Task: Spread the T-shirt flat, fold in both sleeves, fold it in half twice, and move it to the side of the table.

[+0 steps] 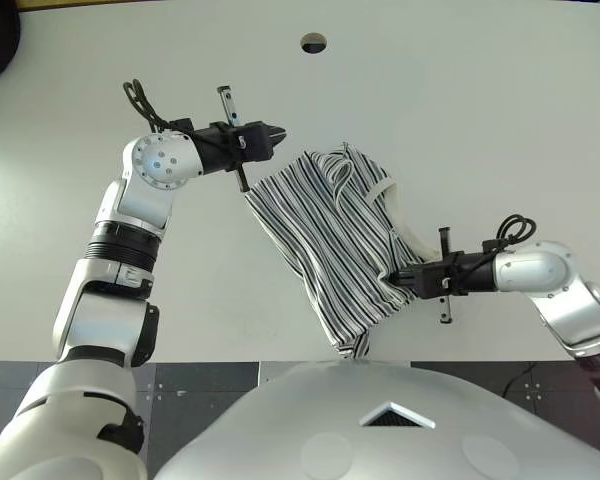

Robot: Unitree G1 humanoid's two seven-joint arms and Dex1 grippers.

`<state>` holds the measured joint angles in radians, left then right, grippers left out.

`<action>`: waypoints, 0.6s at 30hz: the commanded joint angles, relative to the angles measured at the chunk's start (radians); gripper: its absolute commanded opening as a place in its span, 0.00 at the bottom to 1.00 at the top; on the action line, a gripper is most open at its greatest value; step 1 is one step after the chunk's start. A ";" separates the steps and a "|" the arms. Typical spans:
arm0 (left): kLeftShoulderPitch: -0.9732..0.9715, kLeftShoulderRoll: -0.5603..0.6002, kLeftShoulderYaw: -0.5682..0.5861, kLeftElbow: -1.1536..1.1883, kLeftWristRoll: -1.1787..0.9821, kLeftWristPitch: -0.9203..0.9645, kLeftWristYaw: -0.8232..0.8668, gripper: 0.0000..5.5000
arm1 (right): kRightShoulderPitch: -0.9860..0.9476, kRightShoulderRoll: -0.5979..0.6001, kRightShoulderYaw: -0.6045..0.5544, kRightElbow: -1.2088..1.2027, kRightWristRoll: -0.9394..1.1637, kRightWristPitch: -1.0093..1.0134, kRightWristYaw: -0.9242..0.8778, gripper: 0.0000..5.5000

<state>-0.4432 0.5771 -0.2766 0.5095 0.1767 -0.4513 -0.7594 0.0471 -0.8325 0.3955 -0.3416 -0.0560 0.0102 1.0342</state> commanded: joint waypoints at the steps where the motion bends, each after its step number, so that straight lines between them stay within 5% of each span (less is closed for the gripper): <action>1: 0.114 0.007 0.037 -0.187 -0.092 0.029 -0.024 0.02 | -0.064 0.036 -0.087 -0.041 0.071 0.034 -0.033 0.02; 8: 0.438 0.128 -0.111 -0.554 -0.101 0.203 -0.224 0.02 | -0.167 0.115 -0.045 -0.039 0.064 0.068 -0.040 0.02; 18: 0.497 0.071 -0.225 -0.540 -0.021 0.321 -0.209 0.02 | -0.209 0.161 0.178 0.048 -0.090 0.048 0.028 0.02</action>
<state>0.0321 0.6375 -0.4470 -0.0687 0.0909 -0.1710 -0.9489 -0.1468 -0.6579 0.5442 -0.3142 -0.1046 0.0685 1.0460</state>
